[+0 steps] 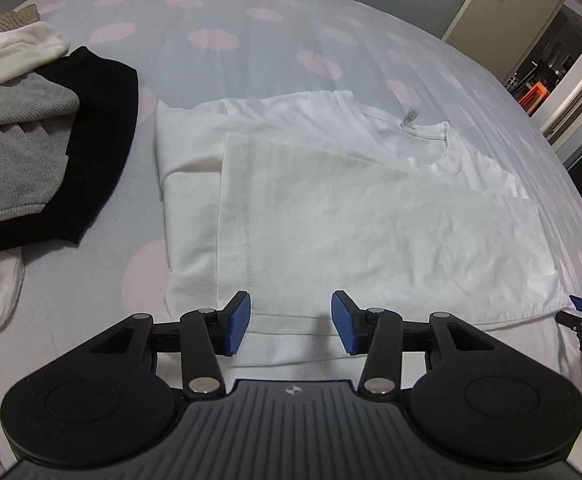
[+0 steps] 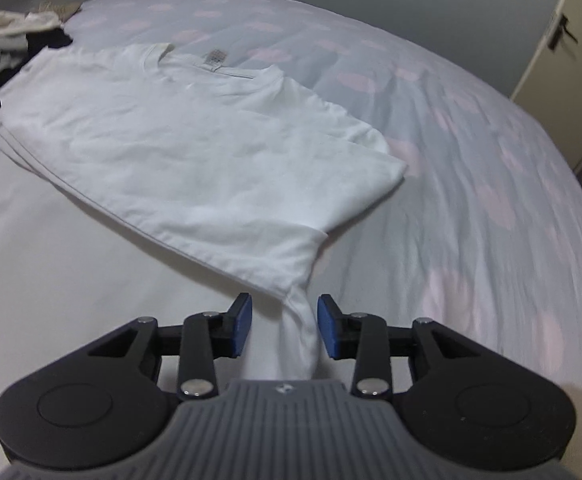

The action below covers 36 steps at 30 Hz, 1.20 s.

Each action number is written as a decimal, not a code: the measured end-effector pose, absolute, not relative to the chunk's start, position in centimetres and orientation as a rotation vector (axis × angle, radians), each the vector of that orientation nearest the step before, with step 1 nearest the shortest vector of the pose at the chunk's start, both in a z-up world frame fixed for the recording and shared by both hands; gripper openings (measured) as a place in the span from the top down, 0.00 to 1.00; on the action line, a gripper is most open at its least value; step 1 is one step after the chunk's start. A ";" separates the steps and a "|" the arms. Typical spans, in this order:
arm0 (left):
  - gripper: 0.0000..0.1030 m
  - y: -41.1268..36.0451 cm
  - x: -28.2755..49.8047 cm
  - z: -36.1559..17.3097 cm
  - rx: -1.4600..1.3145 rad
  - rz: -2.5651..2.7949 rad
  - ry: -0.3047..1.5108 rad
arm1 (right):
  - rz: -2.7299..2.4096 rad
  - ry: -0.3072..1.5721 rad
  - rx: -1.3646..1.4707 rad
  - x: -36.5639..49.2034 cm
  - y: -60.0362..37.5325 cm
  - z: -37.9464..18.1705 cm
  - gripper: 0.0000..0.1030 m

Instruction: Fold clothes

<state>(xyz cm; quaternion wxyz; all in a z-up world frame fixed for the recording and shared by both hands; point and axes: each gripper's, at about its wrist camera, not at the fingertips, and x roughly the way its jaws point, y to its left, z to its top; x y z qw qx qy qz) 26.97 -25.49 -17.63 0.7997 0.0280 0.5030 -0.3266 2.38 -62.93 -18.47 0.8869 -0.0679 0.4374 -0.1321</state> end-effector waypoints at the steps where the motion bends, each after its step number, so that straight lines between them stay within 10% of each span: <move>1: 0.59 -25.5 27.0 -17.7 0.057 -0.699 1.079 | -0.277 0.903 -0.162 2.6 -62.8 -18.7 0.62; 4: 0.59 -25.5 27.2 -17.8 0.047 -0.698 1.081 | -0.288 0.899 -0.214 2.7 -62.4 -19.0 0.72; 5: 0.59 -25.5 27.2 -17.8 0.043 -0.697 1.081 | -0.297 0.896 -0.220 2.6 -62.4 -19.0 0.91; 14: 0.59 -26.3 26.7 -18.1 0.088 -0.712 1.090 | -0.433 0.875 0.084 0.2 -66.5 -19.3 0.94; 36: 0.61 -28.5 28.8 -17.7 0.181 -0.716 1.041 | -0.432 0.763 0.425 2.3 -74.6 -15.6 0.56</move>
